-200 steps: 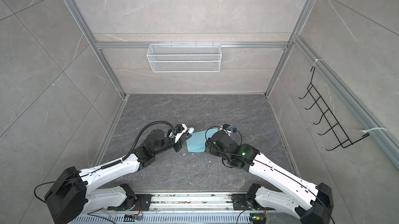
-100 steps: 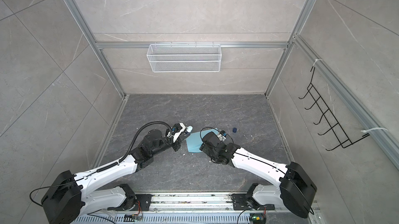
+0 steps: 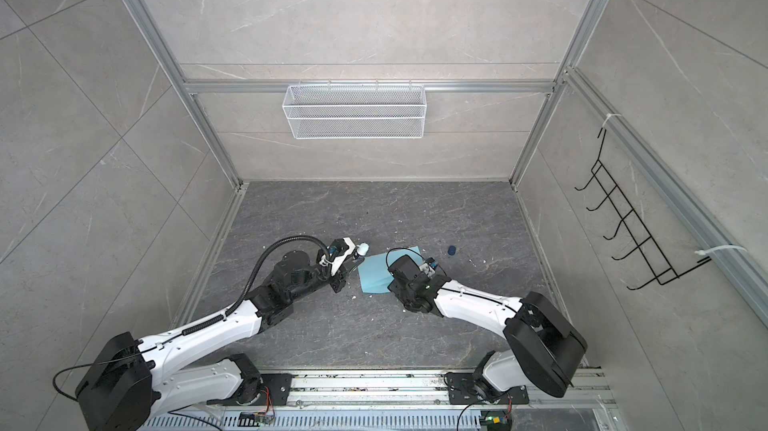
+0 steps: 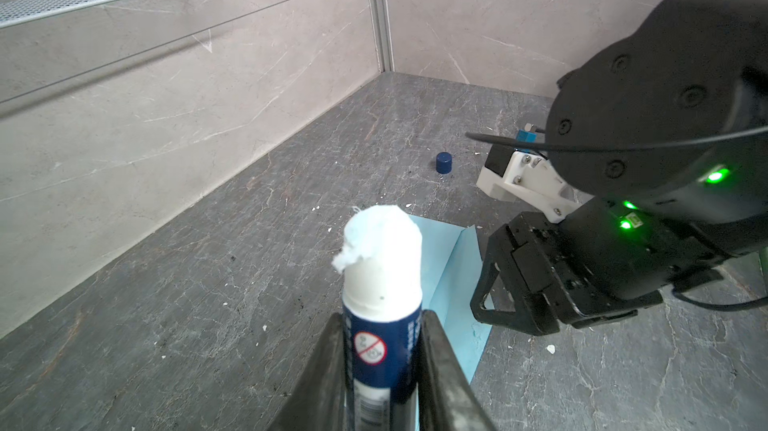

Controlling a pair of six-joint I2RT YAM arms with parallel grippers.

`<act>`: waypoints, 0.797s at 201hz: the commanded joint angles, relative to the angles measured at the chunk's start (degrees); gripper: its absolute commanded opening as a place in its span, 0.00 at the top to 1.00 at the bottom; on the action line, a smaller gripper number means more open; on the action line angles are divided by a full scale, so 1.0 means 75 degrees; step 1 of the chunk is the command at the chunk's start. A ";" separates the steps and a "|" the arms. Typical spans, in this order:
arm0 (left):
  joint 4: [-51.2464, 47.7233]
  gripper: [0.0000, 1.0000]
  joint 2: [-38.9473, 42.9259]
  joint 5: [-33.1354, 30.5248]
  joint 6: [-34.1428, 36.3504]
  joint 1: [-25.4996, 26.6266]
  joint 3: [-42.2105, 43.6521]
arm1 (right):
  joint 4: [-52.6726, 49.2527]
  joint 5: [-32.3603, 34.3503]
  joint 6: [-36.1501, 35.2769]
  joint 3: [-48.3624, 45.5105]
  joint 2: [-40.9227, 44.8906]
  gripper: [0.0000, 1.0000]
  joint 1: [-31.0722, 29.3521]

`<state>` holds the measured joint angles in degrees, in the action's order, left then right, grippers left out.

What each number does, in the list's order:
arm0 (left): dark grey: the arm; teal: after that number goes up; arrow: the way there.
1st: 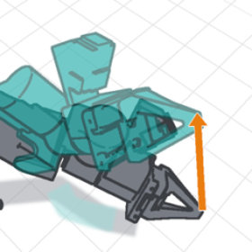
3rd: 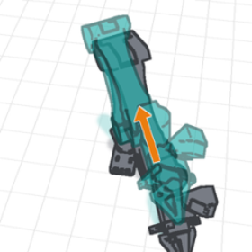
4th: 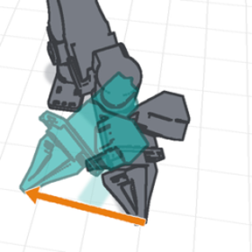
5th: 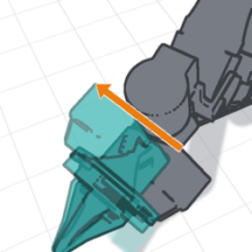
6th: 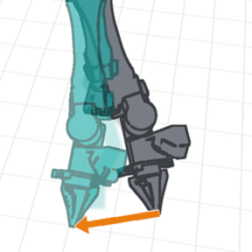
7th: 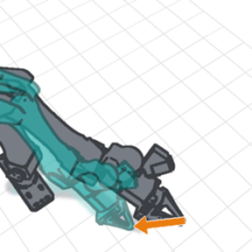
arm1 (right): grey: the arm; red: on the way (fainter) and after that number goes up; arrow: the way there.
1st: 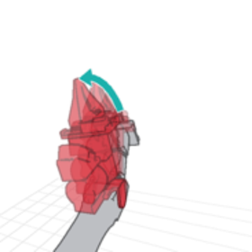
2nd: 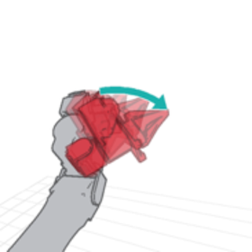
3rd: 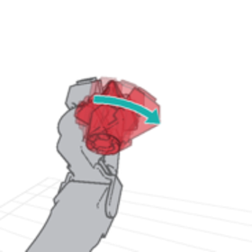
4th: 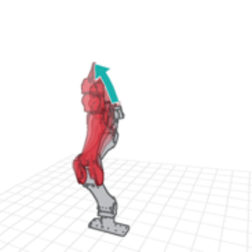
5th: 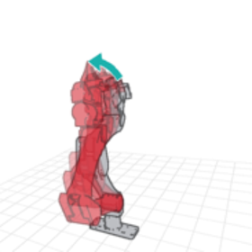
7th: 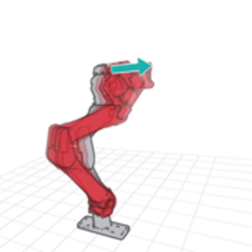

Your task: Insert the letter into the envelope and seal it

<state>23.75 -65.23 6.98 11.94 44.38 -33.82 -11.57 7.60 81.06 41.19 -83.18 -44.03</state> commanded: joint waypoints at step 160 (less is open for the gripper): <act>0.0069 1.00 0.0208 -0.0304 -0.0049 0.0031 -0.0049 | -0.2219 -0.1828 -0.5500 0.1497 0.0326 1.00 0.1026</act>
<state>23.05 -65.17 5.89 11.94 44.38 -33.50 -18.09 -0.95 55.83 47.97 -82.67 -37.12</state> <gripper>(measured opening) 0.260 0.048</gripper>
